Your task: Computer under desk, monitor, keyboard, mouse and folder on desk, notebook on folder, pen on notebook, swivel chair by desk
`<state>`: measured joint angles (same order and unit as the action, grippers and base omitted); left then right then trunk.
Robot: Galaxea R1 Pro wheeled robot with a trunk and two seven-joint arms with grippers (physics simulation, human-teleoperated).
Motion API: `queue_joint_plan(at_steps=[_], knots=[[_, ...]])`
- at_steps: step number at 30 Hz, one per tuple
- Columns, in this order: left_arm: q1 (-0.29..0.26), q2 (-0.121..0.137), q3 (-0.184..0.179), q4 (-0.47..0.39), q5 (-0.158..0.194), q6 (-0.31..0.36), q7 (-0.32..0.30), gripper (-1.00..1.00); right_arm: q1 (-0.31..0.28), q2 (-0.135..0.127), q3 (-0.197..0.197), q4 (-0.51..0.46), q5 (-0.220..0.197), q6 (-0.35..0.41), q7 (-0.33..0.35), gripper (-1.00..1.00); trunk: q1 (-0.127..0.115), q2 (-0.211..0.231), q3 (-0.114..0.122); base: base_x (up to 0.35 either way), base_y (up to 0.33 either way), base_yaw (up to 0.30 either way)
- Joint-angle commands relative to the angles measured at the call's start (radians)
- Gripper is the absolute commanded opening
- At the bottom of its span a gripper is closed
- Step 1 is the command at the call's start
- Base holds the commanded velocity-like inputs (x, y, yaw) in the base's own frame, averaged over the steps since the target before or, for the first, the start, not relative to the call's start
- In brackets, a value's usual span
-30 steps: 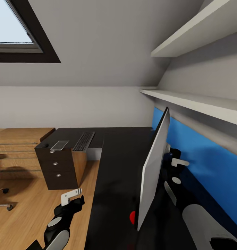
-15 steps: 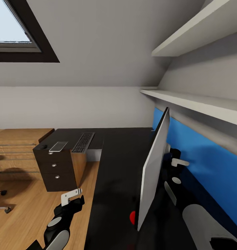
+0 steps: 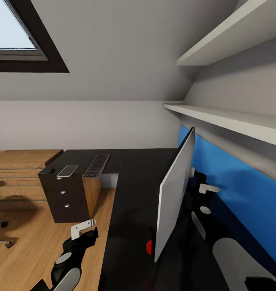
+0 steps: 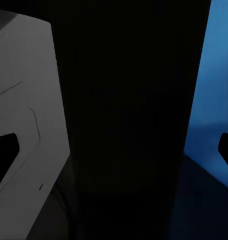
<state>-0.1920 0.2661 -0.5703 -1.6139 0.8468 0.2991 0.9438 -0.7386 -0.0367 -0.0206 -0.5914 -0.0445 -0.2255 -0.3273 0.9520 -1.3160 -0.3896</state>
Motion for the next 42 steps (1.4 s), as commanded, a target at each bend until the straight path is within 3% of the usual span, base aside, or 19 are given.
queue_joint_plan(at_steps=[1,10,22,33,42], knots=[[-0.001,0.001,-0.002,-0.001,0.003,0.005,0.007,1.0,-0.001,0.0,0.001,0.001,-0.005,-0.005,-0.001,1.0,0.0,-0.001,-0.001,0.0,0.0,0.0],[-0.001,0.001,-0.003,-0.001,0.003,0.005,0.006,1.0,-0.001,0.0,0.001,0.001,-0.005,-0.005,-0.001,1.0,0.0,-0.001,-0.001,-0.029,0.0,0.0],[-0.001,-0.001,-0.004,0.001,0.005,0.005,0.006,1.0,-0.001,0.001,0.002,0.001,-0.005,-0.006,-0.001,1.0,0.0,-0.001,-0.001,-0.245,0.009,0.0],[-0.001,-0.001,0.001,0.003,0.004,0.006,0.006,1.0,0.001,0.023,0.006,-0.008,0.018,-0.003,-0.004,1.0,0.0,-0.001,-0.001,-0.289,0.184,0.0],[-0.001,0.0,0.003,0.003,0.003,0.006,0.006,1.0,0.001,0.025,0.005,-0.011,0.026,0.012,-0.007,1.0,0.0,-0.001,-0.001,-0.287,0.176,0.0]])
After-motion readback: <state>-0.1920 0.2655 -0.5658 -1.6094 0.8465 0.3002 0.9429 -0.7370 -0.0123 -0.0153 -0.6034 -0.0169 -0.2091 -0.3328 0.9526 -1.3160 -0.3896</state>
